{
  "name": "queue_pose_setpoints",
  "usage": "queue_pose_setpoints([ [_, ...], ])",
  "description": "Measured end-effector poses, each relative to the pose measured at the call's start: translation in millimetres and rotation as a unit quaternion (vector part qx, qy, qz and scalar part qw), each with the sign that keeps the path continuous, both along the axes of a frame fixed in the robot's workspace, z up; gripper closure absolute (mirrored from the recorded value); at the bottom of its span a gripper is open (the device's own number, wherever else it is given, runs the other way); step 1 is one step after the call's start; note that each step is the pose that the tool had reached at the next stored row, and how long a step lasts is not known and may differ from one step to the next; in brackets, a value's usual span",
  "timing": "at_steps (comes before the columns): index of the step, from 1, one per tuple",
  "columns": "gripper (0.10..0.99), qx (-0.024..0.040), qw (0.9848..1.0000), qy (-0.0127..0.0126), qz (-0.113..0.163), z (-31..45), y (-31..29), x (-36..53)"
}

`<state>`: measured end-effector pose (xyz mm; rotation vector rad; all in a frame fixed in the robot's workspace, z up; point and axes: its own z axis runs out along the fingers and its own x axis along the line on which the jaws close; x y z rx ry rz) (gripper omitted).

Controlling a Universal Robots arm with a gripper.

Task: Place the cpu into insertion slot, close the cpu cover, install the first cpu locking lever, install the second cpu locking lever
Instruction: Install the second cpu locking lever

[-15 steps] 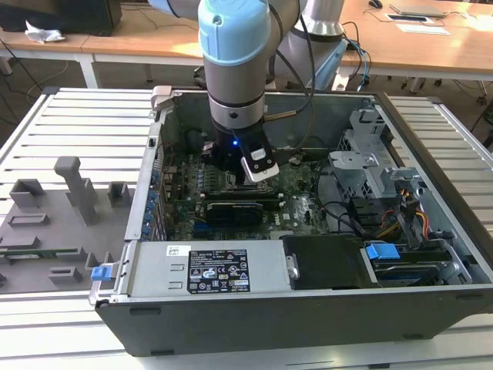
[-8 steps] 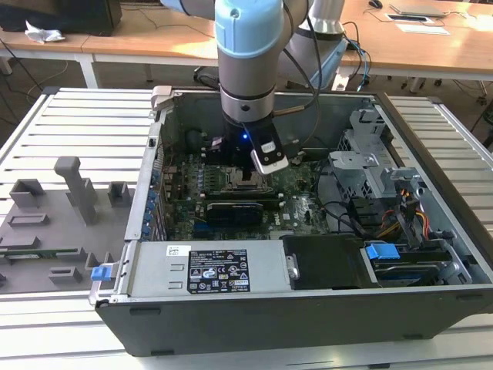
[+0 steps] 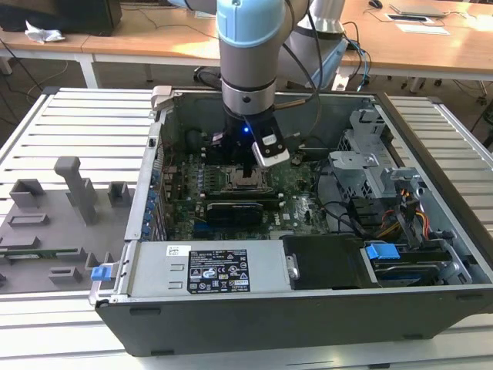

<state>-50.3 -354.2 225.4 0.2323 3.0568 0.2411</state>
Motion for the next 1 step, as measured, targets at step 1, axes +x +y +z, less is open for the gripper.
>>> queue_pose_setpoints([
  [1,0.98,0.0,1.0,0.0,0.0,0.1,0.0,0.0],
])
